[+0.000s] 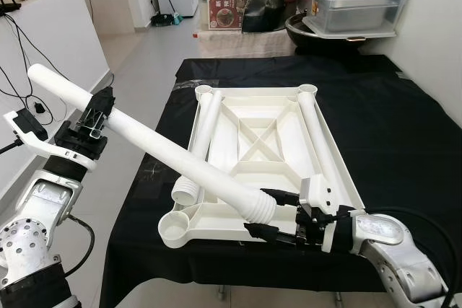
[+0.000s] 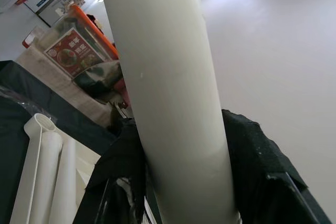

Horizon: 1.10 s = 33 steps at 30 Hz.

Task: Building children table

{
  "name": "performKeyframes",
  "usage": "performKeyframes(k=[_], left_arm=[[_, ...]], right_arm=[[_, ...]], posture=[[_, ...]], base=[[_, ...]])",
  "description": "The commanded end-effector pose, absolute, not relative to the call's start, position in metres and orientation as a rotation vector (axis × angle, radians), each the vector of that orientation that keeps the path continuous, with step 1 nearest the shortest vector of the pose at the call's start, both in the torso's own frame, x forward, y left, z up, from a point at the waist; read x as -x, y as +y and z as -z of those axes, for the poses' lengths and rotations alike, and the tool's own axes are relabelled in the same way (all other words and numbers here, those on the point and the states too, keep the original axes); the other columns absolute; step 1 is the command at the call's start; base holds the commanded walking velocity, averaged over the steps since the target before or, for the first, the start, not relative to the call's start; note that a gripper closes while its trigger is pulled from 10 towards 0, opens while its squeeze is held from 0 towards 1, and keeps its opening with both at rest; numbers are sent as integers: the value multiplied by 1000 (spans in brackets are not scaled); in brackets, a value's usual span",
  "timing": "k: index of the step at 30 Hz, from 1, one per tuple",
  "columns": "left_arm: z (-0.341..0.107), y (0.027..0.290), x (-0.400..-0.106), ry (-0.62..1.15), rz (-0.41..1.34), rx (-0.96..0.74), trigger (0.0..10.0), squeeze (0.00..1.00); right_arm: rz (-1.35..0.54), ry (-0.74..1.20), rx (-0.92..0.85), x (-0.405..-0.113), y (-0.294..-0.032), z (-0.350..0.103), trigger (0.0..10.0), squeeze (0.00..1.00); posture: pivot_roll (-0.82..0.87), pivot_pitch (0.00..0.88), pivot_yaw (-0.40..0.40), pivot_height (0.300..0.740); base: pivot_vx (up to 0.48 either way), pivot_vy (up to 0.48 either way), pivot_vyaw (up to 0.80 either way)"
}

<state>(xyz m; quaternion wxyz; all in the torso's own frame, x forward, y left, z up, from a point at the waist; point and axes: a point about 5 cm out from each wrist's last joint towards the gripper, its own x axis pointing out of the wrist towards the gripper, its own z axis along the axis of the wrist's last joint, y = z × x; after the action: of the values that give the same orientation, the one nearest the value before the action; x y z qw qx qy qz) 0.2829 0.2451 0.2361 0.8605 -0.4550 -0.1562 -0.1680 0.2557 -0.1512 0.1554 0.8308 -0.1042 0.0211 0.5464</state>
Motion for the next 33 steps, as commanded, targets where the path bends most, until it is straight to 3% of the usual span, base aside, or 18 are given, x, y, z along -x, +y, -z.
performKeyframes(k=[1, 2, 4, 5, 8, 16, 20, 21, 23, 24, 26, 27, 29, 33], left_arm=[[-232, 245, -284, -274, 328, 921, 0, 0], [-232, 245, -286, -257, 317, 911, 10000, 0], [-232, 245, -286, -257, 317, 911, 10000, 0], [-233, 245, -287, -251, 311, 908, 10000, 0], [-240, 248, -288, -265, 300, 896, 10000, 0], [-254, 248, -288, -300, 318, 875, 10000, 0], [-254, 242, -291, -287, 332, 859, 10000, 0], [-251, 239, -292, -275, 335, 857, 10000, 0], [-251, 239, -292, -275, 335, 857, 10000, 0], [-248, 236, -293, -262, 339, 859, 10000, 0], [-243, 228, -295, -231, 352, 857, 10000, 0], [-243, 228, -295, -231, 352, 857, 10000, 0], [-241, 221, -296, -211, 363, 846, 10000, 0], [-240, 215, -297, -200, 374, 840, 10000, 0]], right_arm=[[-1126, -28, 249, -261, -149, -166, 5098, 0], [-1053, -24, 254, -270, -153, -167, 10000, 0], [-1053, -24, 254, -270, -153, -167, 10000, 0], [-992, -25, 269, -277, -157, -168, 10000, 1000], [-904, -12, 299, -286, -164, -167, 10000, 1000], [-935, -10, 269, -287, -171, -177, 10000, 1000], [-959, -59, 223, -297, -155, -202, 10000, 1000], [-969, -67, 205, -302, -138, -213, 10000, 902], [-969, -67, 205, -302, -138, -213, 10000, 902], [-1016, -83, 156, -305, -115, -225, 10000, 0], [-1128, -94, 66, -302, -76, -240, 10000, 0], [-1128, -94, 66, -302, -76, -240, 10000, 0], [-1252, -20, 0, -296, -48, -239, 10000, 0], [-1345, 62, 36, -289, -29, -228, 10000, 0]], posture=[[10, 0, 11, 740], [10, 0, 11, 740], [10, 0, 11, 740], [11, 0, 12, 740], [11, 0, 10, 740], [12, 0, 10, 740], [4, 0, 18, 740], [3, 0, 22, 740], [3, 0, 22, 740], [3, 0, 25, 740], [6, 0, 28, 740], [6, 0, 28, 740], [13, 0, 24, 740], [16, 0, 20, 740]], base=[[0, 0, 0], [0, 0, 0], [0, 0, 0], [0, 0, 0], [0, 0, 0], [0, 0, 0], [0, 0, 0], [0, 0, 0], [0, 0, 0], [0, 0, 0], [0, 0, 0], [0, 0, 0], [0, 0, 0], [0, 0, 0]])
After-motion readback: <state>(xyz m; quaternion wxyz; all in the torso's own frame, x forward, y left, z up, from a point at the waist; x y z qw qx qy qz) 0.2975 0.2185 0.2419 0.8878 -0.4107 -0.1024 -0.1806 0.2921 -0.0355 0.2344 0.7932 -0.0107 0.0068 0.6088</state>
